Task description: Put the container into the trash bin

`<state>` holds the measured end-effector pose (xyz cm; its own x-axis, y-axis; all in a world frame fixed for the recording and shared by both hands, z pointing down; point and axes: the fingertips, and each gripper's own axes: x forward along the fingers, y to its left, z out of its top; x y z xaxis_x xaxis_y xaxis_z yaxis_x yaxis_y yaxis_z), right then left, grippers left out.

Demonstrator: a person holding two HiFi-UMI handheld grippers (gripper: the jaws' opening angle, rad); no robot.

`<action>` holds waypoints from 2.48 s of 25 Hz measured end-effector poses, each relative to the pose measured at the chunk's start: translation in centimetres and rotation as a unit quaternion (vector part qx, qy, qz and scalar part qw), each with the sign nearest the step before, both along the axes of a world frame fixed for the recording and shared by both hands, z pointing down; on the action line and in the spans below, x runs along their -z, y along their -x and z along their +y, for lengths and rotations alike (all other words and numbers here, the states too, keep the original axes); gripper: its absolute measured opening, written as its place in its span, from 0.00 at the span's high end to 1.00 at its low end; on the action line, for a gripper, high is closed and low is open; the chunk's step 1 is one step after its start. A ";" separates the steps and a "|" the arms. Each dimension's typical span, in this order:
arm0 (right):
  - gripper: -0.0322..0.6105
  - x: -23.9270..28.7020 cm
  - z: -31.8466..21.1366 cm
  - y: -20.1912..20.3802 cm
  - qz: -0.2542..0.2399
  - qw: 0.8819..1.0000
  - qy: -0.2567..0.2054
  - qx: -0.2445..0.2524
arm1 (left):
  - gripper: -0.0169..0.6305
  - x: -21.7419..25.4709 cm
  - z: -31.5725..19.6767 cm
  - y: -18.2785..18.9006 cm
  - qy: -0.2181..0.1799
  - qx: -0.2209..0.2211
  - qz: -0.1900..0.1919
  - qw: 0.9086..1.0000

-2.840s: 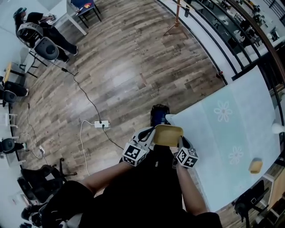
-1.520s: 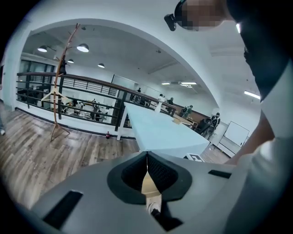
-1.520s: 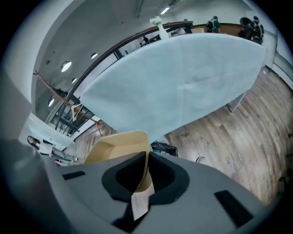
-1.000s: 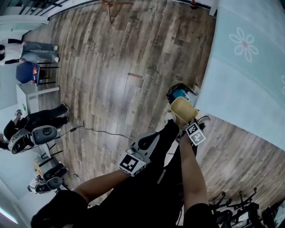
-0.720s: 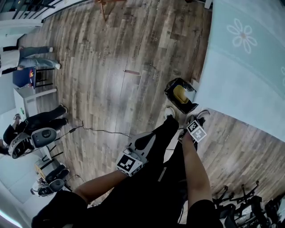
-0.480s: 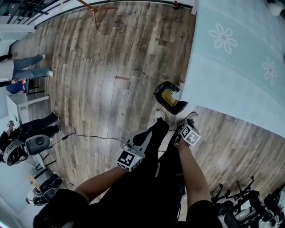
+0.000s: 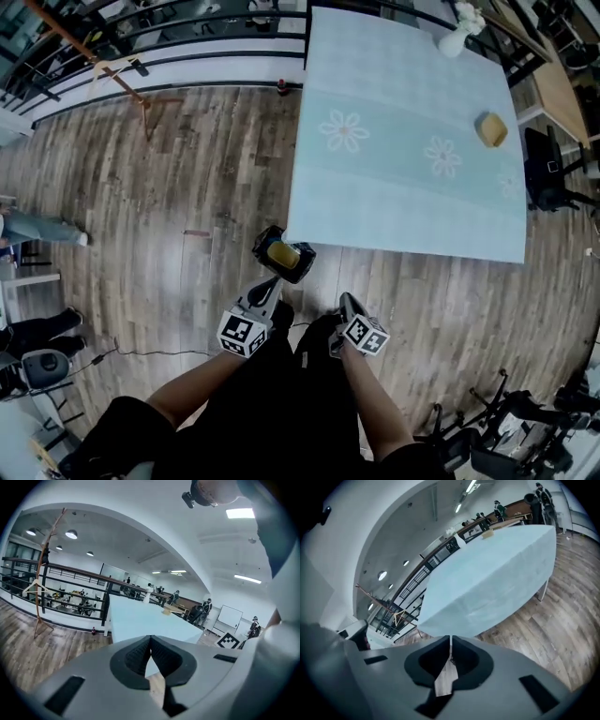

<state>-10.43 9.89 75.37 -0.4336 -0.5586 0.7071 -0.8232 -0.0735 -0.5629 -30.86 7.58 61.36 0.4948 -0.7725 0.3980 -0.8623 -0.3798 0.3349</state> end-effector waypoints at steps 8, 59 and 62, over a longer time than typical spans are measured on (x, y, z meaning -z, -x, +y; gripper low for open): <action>0.89 11.6 -1.7 -10.2 0.066 0.987 -0.138 0.051 | 0.95 4.3 -4.5 -13.1 -0.024 -0.014 0.014 1.000; 0.88 13.6 -43.0 -46.5 0.099 0.982 -0.157 -0.013 | 0.95 -0.4 -43.5 -51.0 0.077 -0.014 0.046 0.996; 0.88 12.3 -46.3 -48.2 0.088 0.987 -0.136 -0.022 | 0.95 -0.3 -43.6 -51.6 0.095 0.010 0.060 0.994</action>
